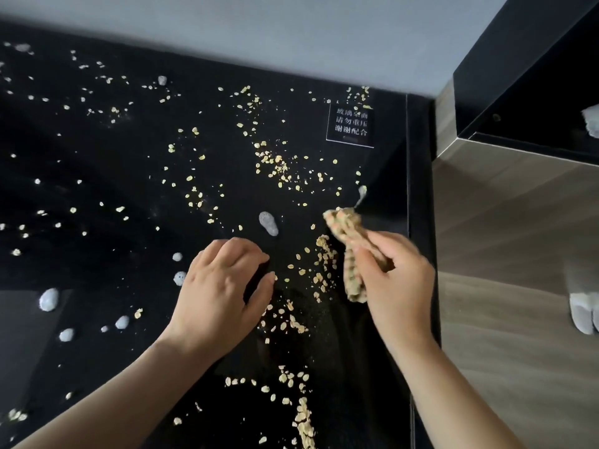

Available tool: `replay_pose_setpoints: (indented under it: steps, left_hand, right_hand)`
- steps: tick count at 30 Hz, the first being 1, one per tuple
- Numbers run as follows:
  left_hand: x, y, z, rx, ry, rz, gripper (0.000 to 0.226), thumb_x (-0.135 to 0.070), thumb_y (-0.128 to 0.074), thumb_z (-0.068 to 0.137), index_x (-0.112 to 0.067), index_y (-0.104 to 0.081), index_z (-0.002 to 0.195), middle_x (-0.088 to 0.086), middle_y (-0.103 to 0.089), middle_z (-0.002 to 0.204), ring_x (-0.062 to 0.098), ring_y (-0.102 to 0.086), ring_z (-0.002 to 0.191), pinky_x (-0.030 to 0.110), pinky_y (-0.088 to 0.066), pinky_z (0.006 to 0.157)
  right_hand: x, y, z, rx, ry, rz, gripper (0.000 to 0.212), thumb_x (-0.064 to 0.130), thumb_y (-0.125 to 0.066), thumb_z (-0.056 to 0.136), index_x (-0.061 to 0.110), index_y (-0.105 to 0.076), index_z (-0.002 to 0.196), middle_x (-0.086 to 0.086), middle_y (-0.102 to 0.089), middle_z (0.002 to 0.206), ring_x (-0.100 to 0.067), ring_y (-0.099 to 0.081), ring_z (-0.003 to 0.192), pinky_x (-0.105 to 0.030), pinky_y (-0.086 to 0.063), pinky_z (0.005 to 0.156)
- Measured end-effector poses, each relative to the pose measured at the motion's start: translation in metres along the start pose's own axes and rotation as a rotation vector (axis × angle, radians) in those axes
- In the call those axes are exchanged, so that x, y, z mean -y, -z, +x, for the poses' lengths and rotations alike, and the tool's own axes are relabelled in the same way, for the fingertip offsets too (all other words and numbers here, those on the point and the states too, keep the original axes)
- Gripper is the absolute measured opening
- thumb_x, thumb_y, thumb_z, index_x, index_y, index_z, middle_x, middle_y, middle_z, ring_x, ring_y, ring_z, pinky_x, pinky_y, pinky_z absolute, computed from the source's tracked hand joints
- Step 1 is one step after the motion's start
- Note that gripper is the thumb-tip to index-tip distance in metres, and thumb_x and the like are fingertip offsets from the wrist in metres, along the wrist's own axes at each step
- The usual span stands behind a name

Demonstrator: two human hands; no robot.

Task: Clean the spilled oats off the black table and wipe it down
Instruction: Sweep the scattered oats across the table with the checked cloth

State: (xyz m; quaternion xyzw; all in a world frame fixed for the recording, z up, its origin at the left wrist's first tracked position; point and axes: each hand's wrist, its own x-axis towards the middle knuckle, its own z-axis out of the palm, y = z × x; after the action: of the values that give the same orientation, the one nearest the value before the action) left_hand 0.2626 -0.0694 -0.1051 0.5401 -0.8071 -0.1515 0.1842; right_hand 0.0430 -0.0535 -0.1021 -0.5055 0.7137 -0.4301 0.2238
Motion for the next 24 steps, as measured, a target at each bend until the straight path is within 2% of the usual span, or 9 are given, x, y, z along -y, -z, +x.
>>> replay_pose_setpoints:
  steps: [2,4,5,7,9,12,16,19,24]
  left_hand:
    - [0.005,0.001,0.006,0.002,-0.011,0.012,0.036,-0.038,-0.049,0.089,-0.011,-0.068,0.105,-0.004,-0.061,0.107,0.016,-0.053,0.099,0.029,-0.045,0.087]
    - [0.009,0.002,0.013,0.009,-0.018,0.025,0.040,-0.039,-0.048,0.089,-0.010,-0.066,0.110,-0.001,-0.061,0.112,0.018,-0.053,0.103,0.030,-0.044,0.090]
    - [0.011,0.003,0.017,0.012,-0.020,0.033,0.043,-0.039,-0.047,0.088,-0.009,-0.065,0.113,0.000,-0.060,0.114,0.019,-0.053,0.104,0.032,-0.045,0.091]
    - [0.016,0.005,0.026,0.026,-0.016,0.034,0.048,-0.041,-0.046,0.088,-0.007,-0.062,0.118,0.003,-0.060,0.120,0.022,-0.054,0.109,0.033,-0.045,0.093]
    - [0.023,0.006,0.035,0.063,-0.008,0.062,0.057,-0.045,-0.044,0.087,-0.006,-0.058,0.126,0.006,-0.057,0.129,0.025,-0.051,0.120,0.032,-0.039,0.100]
    - [0.036,0.005,0.043,0.156,0.034,0.132,0.076,-0.057,-0.037,0.084,-0.007,-0.043,0.140,0.007,-0.040,0.147,0.023,-0.031,0.139,0.034,-0.023,0.111]
    - [0.042,0.000,0.039,0.195,0.034,0.159,0.083,-0.065,-0.032,0.084,-0.008,-0.039,0.143,0.006,-0.028,0.155,0.022,-0.017,0.145,0.038,-0.014,0.115]
    - [0.042,0.001,0.037,0.205,0.043,0.138,0.085,-0.069,-0.030,0.083,-0.011,-0.036,0.145,0.004,-0.022,0.157,0.020,-0.011,0.146,0.036,-0.009,0.116]
    - [0.043,0.001,0.036,0.225,0.037,0.147,0.092,-0.075,-0.027,0.080,-0.012,-0.030,0.148,0.002,-0.015,0.159,0.019,-0.004,0.147,0.035,-0.003,0.116]
  right_hand:
    - [-0.006,0.009,0.013,-0.093,-0.009,-0.046,0.022,0.008,-0.066,0.086,0.014,-0.072,0.106,0.002,-0.067,0.097,-0.006,-0.065,0.080,-0.021,-0.054,0.070]
    - [-0.016,0.009,0.025,-0.139,-0.058,-0.071,0.023,0.009,-0.064,0.088,0.013,-0.071,0.110,-0.001,-0.066,0.100,-0.012,-0.066,0.080,-0.031,-0.057,0.072]
    - [-0.020,0.006,0.027,-0.142,-0.066,-0.102,0.024,0.007,-0.064,0.088,0.011,-0.070,0.111,-0.002,-0.066,0.102,-0.014,-0.066,0.081,-0.030,-0.057,0.075]
    - [-0.022,-0.004,0.023,-0.157,-0.032,-0.198,0.025,0.003,-0.064,0.086,0.006,-0.070,0.110,-0.005,-0.066,0.104,-0.012,-0.062,0.085,-0.011,-0.049,0.081]
    - [-0.016,-0.015,0.013,-0.176,-0.007,-0.219,0.025,0.001,-0.066,0.084,0.004,-0.070,0.109,-0.006,-0.067,0.102,-0.011,-0.062,0.085,-0.004,-0.044,0.078]
    - [-0.004,-0.026,-0.004,-0.096,0.025,-0.200,0.027,-0.001,-0.068,0.081,0.006,-0.071,0.107,0.000,-0.066,0.102,-0.008,-0.063,0.083,-0.008,-0.047,0.077]
    - [0.009,-0.020,-0.006,0.125,-0.060,-0.044,0.027,-0.001,-0.065,0.083,0.012,-0.072,0.105,0.011,-0.066,0.099,0.001,-0.064,0.085,-0.011,-0.051,0.076]
    - [0.008,0.001,0.021,0.000,-0.095,-0.017,0.022,0.006,-0.064,0.086,0.015,-0.072,0.104,0.004,-0.068,0.095,-0.002,-0.063,0.080,-0.014,-0.049,0.069]
    - [-0.017,0.008,0.080,-0.152,-0.120,-0.184,0.025,0.009,-0.061,0.088,0.013,-0.069,0.111,-0.004,-0.067,0.101,-0.015,-0.063,0.089,-0.021,-0.048,0.078]
